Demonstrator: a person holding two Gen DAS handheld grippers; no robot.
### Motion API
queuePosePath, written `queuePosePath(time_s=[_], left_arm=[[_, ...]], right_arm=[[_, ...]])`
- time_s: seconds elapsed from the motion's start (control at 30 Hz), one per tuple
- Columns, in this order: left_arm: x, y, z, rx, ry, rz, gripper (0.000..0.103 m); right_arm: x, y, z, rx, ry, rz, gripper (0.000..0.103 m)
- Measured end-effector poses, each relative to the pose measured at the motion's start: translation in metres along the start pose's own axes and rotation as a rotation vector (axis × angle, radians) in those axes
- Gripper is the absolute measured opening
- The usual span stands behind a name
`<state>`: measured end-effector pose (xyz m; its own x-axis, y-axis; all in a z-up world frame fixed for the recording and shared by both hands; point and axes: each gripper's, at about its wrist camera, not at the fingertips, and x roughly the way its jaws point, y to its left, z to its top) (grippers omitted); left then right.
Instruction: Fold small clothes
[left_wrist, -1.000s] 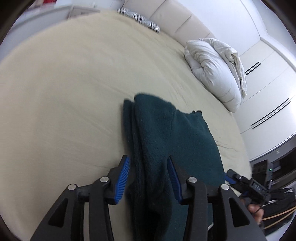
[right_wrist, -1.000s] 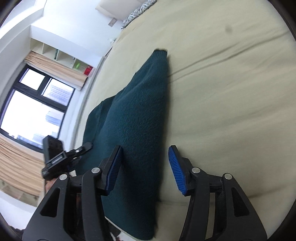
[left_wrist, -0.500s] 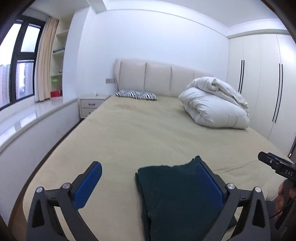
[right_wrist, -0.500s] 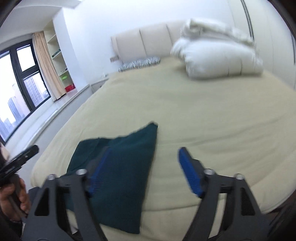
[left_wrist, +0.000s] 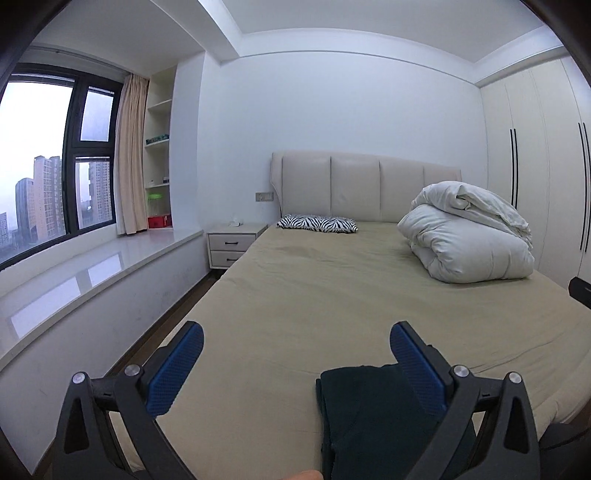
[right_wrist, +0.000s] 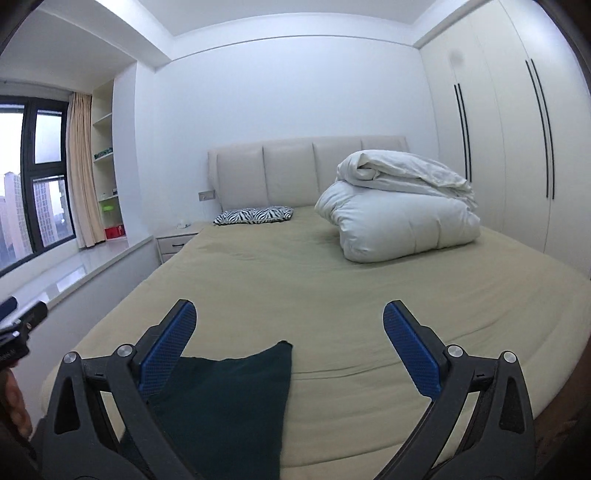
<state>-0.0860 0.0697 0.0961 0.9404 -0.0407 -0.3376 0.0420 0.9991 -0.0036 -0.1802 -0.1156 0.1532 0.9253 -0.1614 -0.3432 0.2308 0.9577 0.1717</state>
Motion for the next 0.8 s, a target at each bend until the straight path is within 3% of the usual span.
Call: queuePosePath(time_s=[0.2, 0.5, 0.8], left_arm=[[0.016, -0.01, -0.024, 0.014, 0.148, -0.014, 0.103], [0.036, -0.022, -0.067, 0.091, 0.314, 0.039, 0.103], [0.063, -0.025, -0.101, 0.067, 0.476, 0.001, 0.103]], right_arm=[[0.002, 0.006, -0.003, 0.017, 0.153, 0.007, 0.103], [0.048, 0.009, -0.069, -0.018, 0.396, -0.073, 0.103], [0.081, 0.008, -0.116, -0.036, 0.522, -0.1, 0.103]])
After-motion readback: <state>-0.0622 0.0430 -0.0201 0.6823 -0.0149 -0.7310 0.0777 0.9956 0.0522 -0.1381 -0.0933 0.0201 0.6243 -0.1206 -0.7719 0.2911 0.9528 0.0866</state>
